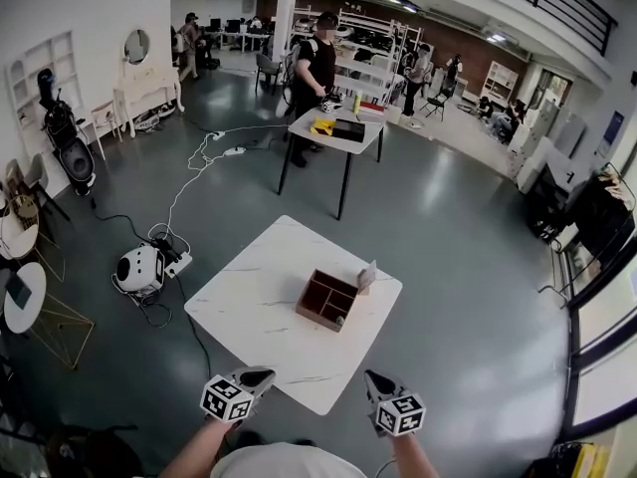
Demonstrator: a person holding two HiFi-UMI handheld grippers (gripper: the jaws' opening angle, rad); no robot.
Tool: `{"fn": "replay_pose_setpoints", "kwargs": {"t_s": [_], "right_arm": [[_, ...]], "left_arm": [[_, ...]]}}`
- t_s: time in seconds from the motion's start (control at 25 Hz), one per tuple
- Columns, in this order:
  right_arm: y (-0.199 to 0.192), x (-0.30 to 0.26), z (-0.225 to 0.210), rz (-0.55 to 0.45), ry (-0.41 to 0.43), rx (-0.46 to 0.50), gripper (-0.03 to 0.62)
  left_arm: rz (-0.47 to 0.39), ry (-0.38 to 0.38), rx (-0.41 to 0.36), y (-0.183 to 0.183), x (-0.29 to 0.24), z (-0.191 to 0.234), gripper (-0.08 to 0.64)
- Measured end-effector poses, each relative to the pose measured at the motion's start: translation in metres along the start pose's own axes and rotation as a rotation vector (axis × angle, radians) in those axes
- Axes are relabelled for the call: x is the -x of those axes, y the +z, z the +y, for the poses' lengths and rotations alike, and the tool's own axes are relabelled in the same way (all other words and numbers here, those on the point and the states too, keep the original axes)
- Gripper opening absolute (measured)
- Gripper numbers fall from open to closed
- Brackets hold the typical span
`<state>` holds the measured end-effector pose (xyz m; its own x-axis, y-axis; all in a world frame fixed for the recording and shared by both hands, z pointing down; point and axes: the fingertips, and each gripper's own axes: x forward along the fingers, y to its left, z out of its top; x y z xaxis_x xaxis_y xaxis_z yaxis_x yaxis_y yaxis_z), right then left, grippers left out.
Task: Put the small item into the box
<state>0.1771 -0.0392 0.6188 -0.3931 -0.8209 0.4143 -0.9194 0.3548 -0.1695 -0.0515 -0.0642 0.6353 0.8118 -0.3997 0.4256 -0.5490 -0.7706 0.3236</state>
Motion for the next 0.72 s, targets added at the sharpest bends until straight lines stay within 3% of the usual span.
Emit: {"fn": "replay_pose_setpoints", "kwargs": {"t_s": [0.72], "right_arm": [[0.008, -0.013, 0.007, 0.012, 0.009, -0.004, 0.025]], "left_arm": [[0.013, 0.01, -0.016, 0.005, 0.009, 0.017, 0.014]]}}
